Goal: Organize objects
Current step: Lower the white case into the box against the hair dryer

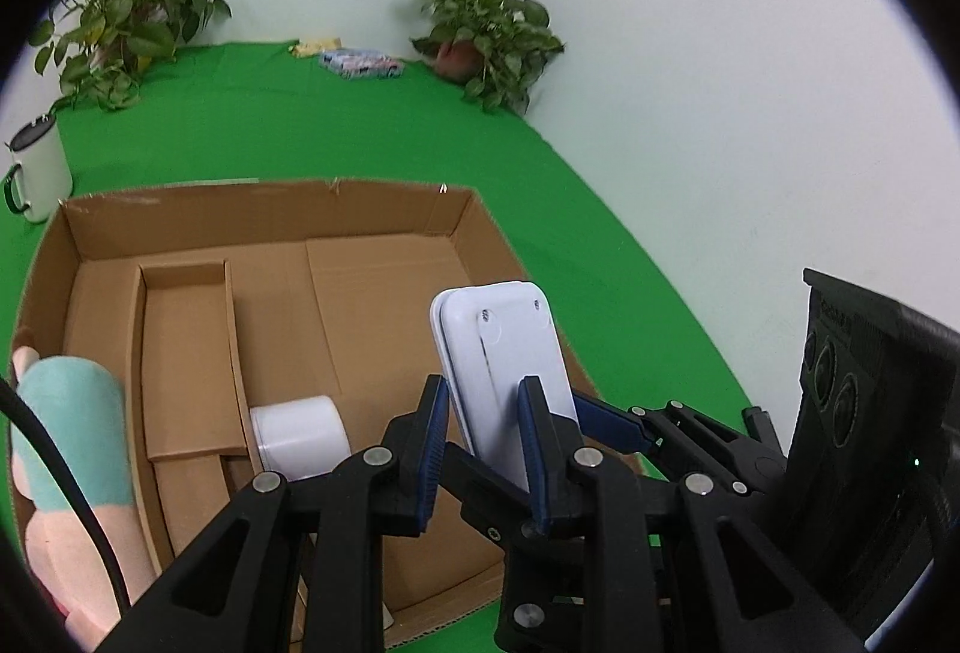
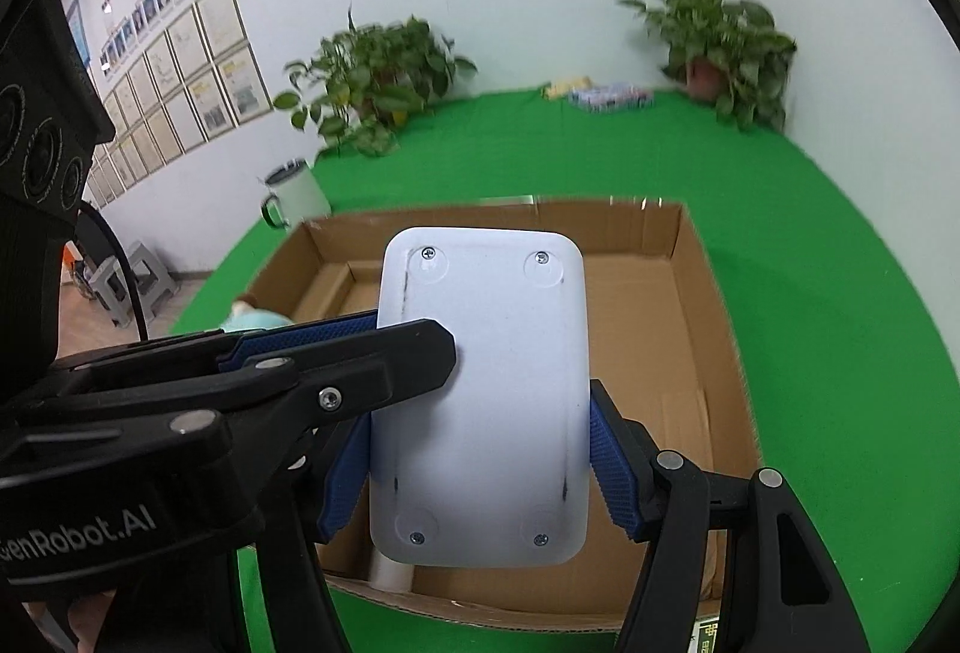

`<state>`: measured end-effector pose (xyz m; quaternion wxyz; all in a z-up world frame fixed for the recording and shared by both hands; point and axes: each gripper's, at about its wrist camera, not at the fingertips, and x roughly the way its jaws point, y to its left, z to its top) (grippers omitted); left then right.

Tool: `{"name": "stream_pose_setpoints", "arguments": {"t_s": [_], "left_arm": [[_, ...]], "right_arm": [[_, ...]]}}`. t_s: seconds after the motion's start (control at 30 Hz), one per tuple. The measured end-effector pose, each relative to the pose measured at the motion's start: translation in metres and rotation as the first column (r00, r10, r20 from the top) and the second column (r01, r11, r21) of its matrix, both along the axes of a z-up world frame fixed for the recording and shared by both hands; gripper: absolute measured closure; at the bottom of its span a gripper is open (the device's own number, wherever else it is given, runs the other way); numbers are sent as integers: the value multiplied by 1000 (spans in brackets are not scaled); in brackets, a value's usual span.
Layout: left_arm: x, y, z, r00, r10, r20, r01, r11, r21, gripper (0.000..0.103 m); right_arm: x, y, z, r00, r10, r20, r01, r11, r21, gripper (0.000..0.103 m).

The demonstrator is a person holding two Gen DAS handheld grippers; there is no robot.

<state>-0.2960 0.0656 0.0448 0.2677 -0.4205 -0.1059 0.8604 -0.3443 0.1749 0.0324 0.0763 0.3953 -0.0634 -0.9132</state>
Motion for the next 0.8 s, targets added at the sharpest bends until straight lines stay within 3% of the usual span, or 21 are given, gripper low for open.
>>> {"name": "stream_pose_setpoints", "arguments": {"t_s": [0.4, 0.7, 0.8], "left_arm": [[-14, 10, -61, 992, -8, 126, 16, 998, -61, 80], [-17, 9, -104, 968, 10, 251, 5, 998, -60, 80], [-16, 10, -110, 966, 11, 257, 8, 997, -73, 80]], "right_arm": [[-9, 1, -89, 986, 8, 169, -2, 999, -37, 40], [-11, -6, -138, 951, 18, 310, -1, 999, -53, 40], [-12, -8, -150, 935, 24, 354, 2, 997, -71, 40]]}}
